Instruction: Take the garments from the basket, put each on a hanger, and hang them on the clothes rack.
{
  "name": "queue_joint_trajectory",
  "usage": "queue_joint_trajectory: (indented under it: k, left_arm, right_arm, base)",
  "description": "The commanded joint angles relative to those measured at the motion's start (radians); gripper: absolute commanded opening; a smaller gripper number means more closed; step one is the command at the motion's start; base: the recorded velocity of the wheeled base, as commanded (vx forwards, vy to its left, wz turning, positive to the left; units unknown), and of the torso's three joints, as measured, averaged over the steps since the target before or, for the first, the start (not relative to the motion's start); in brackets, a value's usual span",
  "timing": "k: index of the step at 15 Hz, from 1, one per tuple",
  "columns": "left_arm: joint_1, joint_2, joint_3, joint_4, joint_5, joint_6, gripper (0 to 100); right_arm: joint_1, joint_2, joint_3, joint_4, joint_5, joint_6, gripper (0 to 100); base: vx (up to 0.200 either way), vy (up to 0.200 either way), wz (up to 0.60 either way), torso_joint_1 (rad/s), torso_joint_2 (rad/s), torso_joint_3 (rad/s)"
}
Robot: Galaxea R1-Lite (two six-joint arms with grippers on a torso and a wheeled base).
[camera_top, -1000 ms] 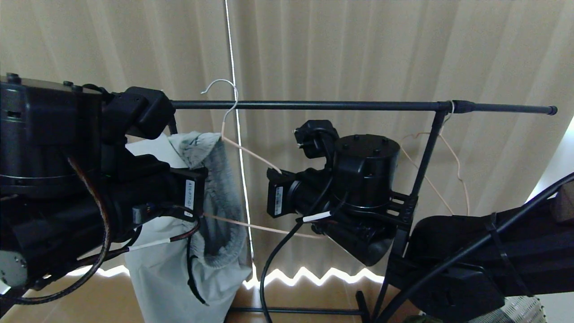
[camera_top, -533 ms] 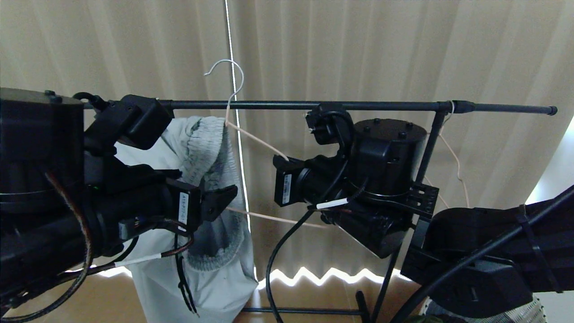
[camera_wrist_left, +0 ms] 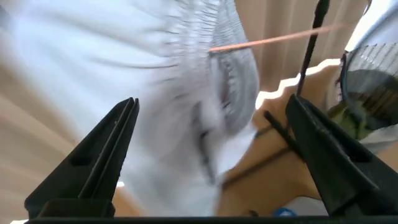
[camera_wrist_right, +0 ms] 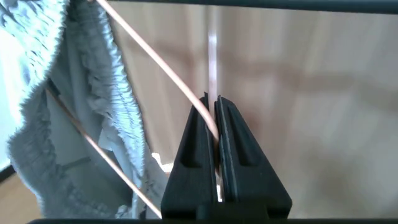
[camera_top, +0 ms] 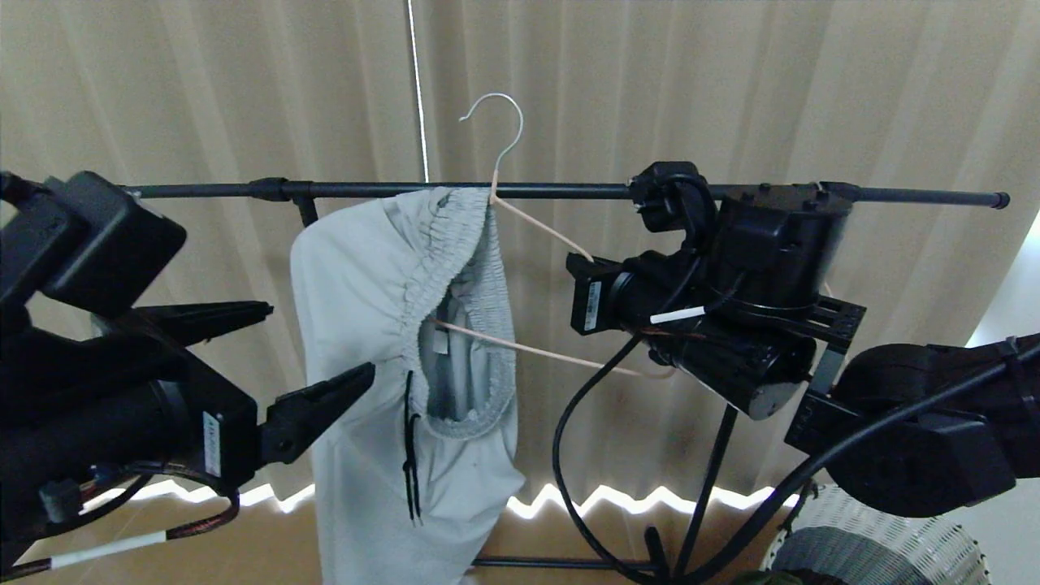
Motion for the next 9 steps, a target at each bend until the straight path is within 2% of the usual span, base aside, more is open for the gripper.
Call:
queue_joint_trajectory:
  k: [1,2,3,5,6,9]
  left_arm:
    - [0.070,-0.038,-0.005,-0.032,-0.007,0.103,100]
    - [0.091,-0.034,-0.010,-0.046,-0.008,0.140,100]
    - [0.133,-0.017,-0.016,-0.070,-0.056,0.212,100]
    - [0.166,-0.007,-0.022,-0.070,-0.166,0.273,100]
    - [0.186,0.014,-0.028,-0.070,-0.212,0.327,100]
    - [0.182,0.097,-0.053,-0.077,-0.274,0.399,100]
  right_arm:
    - [-0.033,-0.064,0.088,-0.047,0.040,-0.020,0]
    - [-0.040,-0.073,0.113,-0.065,0.060,-0.032,0]
    - [-0.056,-0.093,0.177,-0.125,0.100,-0.075,0]
    - [-0.069,-0.103,0.249,-0.199,0.149,-0.115,0]
    - [-0.072,-0.101,0.280,-0.233,0.176,-0.135,0]
    - [-0.070,-0.087,0.295,-0.259,0.182,-0.138,0]
  base:
    - [0.000,0.000,0.00,0.000,0.00,0.000]
    - [0.000,0.000,0.00,0.000,0.00,0.000]
    - [0.000,0.000,0.00,0.000,0.00,0.000]
    - [0.000,0.000,0.00,0.000,0.00,0.000]
    - [0.000,0.000,0.00,0.000,0.00,0.000]
    - [0.000,0.000,0.00,0.000,0.00,0.000]
